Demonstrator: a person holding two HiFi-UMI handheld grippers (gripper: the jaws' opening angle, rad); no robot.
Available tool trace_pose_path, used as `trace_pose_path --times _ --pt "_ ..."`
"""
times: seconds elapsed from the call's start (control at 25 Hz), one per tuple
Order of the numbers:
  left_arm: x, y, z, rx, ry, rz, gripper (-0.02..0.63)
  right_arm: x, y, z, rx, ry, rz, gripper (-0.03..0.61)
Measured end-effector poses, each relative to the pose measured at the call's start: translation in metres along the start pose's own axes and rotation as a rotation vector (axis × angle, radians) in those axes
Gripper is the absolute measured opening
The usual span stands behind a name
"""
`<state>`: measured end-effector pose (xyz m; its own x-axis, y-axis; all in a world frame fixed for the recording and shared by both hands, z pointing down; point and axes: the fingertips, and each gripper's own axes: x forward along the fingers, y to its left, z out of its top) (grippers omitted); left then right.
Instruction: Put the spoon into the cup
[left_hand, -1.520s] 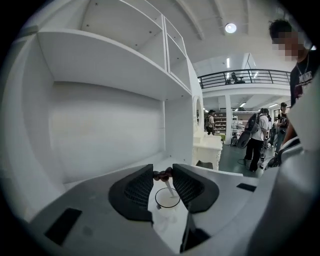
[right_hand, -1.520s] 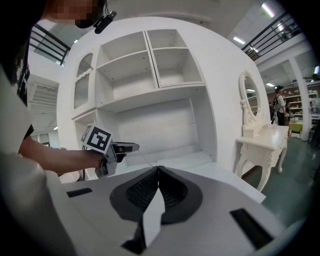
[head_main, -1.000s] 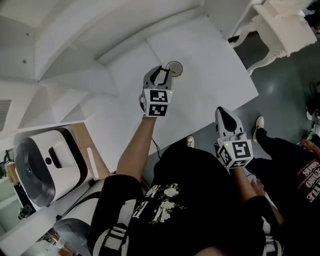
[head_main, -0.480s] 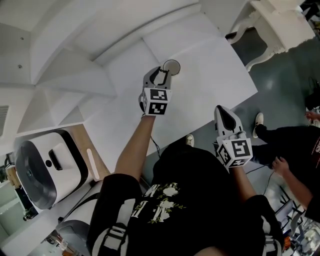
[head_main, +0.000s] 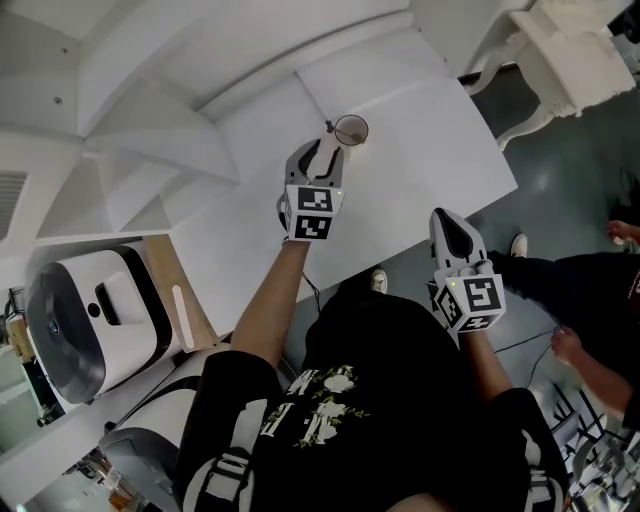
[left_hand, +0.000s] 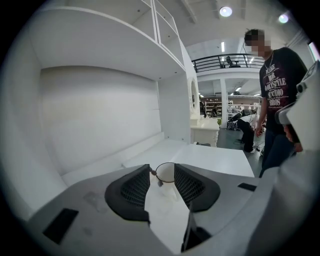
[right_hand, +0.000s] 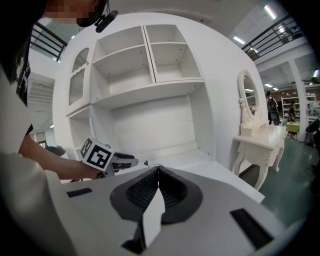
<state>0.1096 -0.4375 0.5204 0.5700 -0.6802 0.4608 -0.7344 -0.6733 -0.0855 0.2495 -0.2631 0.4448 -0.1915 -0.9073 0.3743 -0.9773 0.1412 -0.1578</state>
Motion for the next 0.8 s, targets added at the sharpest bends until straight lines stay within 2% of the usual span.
trace_pose_path --times 0.16,0.28,0.48,0.64,0.8 --pt "-0.05 0.003 -0.007 -0.018 -0.04 0.076 0.141 -0.009 0.001 0.005 -0.012 -0.022 0.013 0.061" --pt "-0.093 0.001 -0.009 -0.04 -0.091 0.153 0.117 -0.018 0.006 0.004 -0.018 -0.032 0.034 0.061" --pt "-0.163 -0.011 -0.021 -0.083 -0.135 0.257 0.045 -0.025 0.023 -0.011 -0.013 -0.016 0.086 0.061" --pt "-0.203 -0.019 -0.039 -0.103 -0.121 0.298 0.017 -0.027 0.043 -0.016 -0.008 -0.023 0.125 0.061" --pt "-0.221 -0.025 -0.051 -0.144 -0.116 0.294 0.011 -0.034 0.059 -0.018 0.0 -0.025 0.148 0.061"
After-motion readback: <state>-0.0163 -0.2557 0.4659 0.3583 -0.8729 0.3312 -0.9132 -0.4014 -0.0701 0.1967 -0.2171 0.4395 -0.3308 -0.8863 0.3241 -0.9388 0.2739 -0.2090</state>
